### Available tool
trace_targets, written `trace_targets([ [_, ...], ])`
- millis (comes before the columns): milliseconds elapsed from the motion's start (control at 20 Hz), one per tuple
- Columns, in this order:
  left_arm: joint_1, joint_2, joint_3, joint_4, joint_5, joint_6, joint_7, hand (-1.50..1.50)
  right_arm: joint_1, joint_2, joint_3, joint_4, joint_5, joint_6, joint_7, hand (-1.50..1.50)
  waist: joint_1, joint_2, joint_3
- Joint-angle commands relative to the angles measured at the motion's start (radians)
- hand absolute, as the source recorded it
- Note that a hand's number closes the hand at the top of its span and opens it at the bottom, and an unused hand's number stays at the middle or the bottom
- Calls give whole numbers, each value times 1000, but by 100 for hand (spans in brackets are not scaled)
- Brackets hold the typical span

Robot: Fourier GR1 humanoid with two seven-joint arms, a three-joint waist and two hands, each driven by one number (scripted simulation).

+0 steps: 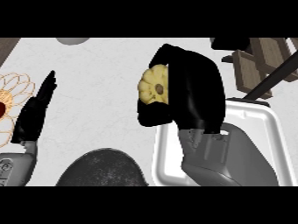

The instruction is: Pick the squash from the tray and place it in the tiered basket

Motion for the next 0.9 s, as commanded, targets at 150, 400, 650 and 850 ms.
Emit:
trace_targets([
  [150,7,9,12,-7,2,-8,7,0,-451,10,-251,146,41,49,130,150,-28,-5,1],
  [400,28,9,34,-1,15,-8,2,0,-594,-146,-310,283,61,197,44,150,-46,-6,1],
  [650,29,37,50,-34,13,-25,14,0,-724,-205,-449,480,-24,224,-49,150,-35,-2,2],
  [850,27,-10,18,-32,-15,0,18,0,-775,-205,-508,582,-37,132,-108,150,-38,1,2],
])
